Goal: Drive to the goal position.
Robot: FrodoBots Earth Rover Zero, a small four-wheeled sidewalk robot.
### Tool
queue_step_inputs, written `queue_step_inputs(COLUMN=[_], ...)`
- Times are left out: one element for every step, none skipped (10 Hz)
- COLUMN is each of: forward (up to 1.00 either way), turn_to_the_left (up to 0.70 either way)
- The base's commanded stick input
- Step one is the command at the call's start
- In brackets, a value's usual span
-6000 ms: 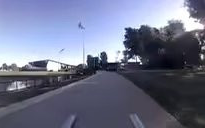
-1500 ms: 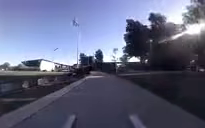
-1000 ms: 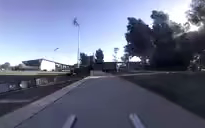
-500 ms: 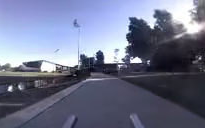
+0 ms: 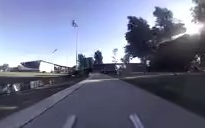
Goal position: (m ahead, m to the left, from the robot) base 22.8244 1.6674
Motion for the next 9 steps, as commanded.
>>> queue_step_inputs(forward=[1.0, 1.0, 1.0, 1.0, 1.0, 1.0, 1.0, 1.0, 1.0], turn_to_the_left=[0.0, 0.0, 0.0, 0.0, 0.0, 0.0, 0.0, 0.0, 0.0])
